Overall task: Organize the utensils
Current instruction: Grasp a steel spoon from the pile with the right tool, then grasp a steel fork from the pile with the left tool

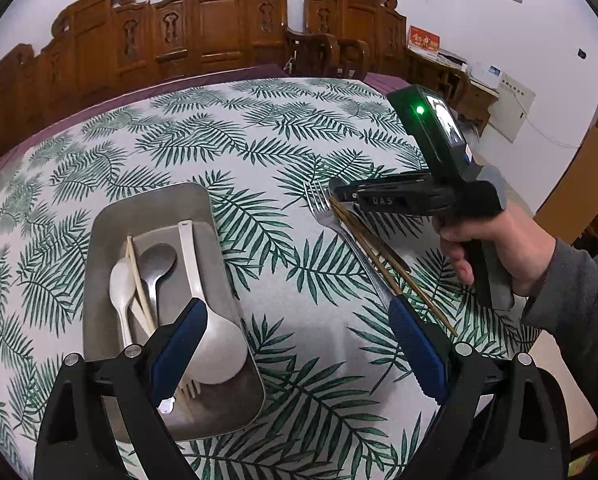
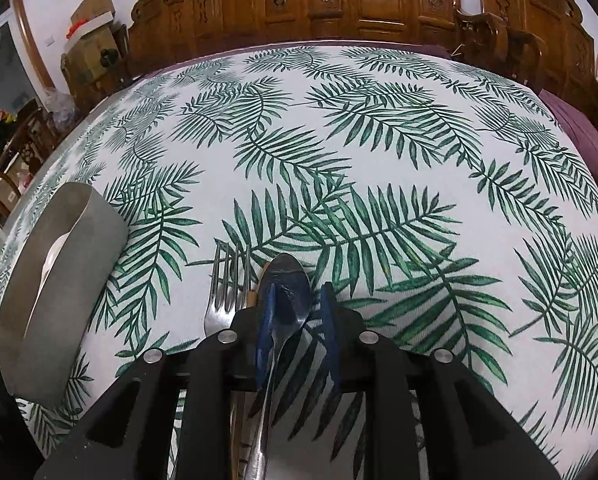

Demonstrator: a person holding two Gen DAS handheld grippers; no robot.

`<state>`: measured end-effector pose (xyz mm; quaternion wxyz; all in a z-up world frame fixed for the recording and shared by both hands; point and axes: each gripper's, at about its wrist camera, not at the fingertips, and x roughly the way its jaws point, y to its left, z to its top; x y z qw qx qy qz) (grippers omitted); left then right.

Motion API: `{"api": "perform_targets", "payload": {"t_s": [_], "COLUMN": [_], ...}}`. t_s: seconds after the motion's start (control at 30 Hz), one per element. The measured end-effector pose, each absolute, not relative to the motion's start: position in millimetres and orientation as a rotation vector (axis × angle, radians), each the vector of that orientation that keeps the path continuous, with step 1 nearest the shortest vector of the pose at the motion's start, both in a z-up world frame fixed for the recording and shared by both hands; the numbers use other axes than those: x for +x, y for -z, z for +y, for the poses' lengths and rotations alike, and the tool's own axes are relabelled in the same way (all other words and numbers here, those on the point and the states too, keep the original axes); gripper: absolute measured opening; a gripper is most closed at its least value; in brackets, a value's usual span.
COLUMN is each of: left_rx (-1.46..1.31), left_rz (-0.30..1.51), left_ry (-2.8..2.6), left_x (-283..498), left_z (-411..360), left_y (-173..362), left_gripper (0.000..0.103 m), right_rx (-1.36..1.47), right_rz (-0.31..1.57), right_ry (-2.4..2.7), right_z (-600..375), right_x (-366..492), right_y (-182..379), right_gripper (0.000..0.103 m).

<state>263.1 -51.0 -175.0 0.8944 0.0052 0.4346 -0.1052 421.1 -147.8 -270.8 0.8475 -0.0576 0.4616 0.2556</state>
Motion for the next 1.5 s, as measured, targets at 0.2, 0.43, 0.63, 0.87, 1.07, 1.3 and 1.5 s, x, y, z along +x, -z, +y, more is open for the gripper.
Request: {"api": "perform_targets", "payload": {"t_s": [0.2, 0.43, 0.63, 0.87, 1.07, 1.3, 1.5], "left_rx": [0.022, 0.036, 0.046, 0.058, 0.051, 0.015, -0.025], "left_rz": [0.905, 0.909, 0.916, 0.913, 0.925, 0.974, 1.033], "left_ry": [0.214, 0.204, 0.198, 0.193, 0.219, 0.227, 0.198], "left_x": [264, 266, 274, 292, 311, 341, 365], "left_z": [-55, -58, -65, -83, -100, -112, -112], "left_y": [177, 176, 178, 185, 196, 213, 233], "left_gripper": [0.088, 0.088, 0.088, 0.088, 0.080, 0.040, 0.029], "right_rx": [-0.167, -0.095, -0.103, -0.088, -0.113, -0.126, -0.115], "right_rz": [0.961, 0.956, 0.936, 0.895, 0.894, 0.892, 0.898], "right_ry": [-0.535, -0.574, -0.562, -0.525, -0.507, -0.502, -0.502], "right_z": [-142, -151, -167, -208, -227, -239, -249], "right_x": [419, 419, 409, 397, 381, 366, 359], "right_y": [271, 266, 255, 237, 233, 234, 234], "right_gripper": [0.017, 0.003, 0.001, 0.001, 0.001, 0.001, 0.002]}}
